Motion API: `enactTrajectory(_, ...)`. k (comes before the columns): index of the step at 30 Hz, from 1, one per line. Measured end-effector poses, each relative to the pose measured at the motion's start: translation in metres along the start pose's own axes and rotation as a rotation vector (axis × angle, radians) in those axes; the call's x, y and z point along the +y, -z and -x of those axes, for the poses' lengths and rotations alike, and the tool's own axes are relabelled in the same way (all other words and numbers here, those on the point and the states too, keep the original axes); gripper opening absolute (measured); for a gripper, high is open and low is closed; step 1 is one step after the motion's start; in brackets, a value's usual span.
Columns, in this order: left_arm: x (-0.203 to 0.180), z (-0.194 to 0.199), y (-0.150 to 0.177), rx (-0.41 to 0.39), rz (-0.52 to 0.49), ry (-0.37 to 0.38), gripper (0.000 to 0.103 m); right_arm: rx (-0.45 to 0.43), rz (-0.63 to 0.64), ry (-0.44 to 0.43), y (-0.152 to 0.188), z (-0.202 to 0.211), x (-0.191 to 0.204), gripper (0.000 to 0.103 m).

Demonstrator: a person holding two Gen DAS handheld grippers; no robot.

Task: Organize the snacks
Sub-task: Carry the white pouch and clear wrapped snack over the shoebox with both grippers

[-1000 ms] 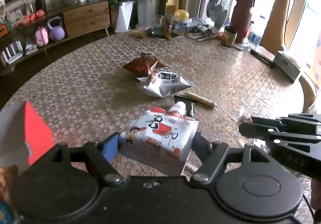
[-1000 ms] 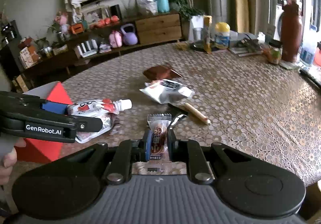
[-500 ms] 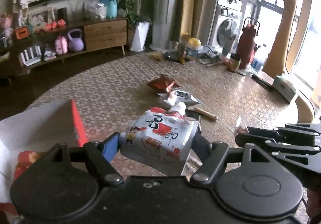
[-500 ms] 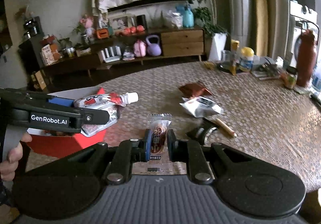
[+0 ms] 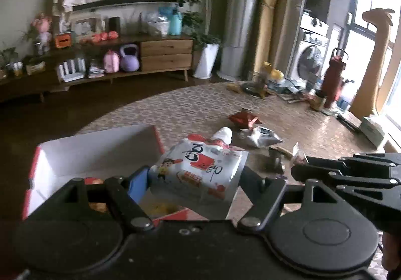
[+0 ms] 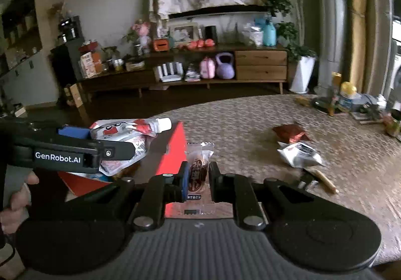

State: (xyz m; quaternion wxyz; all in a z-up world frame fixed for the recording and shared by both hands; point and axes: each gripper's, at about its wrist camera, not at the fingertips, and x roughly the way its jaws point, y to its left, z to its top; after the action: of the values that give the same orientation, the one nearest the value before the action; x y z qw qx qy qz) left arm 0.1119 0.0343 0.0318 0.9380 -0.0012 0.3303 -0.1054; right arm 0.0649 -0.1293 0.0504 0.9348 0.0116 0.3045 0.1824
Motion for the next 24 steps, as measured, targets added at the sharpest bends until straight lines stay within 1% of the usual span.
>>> enactTrajectory(12, 0.065, 0.023, 0.008, -0.020, 0.067, -0.110, 0.075, 0.023, 0.078, -0.077, -0.018, -0.039, 0.065, 0.016)
enactTrajectory(17, 0.093, 0.023, 0.010, -0.014, 0.093, -0.157, 0.075, 0.044, 0.097, -0.092, -0.021, -0.059, 0.084, 0.016)
enactTrajectory(24, 0.129, 0.014, 0.015, 0.012, 0.124, -0.216, 0.075, 0.091, 0.113, -0.100, -0.020, -0.093, 0.099, 0.016)
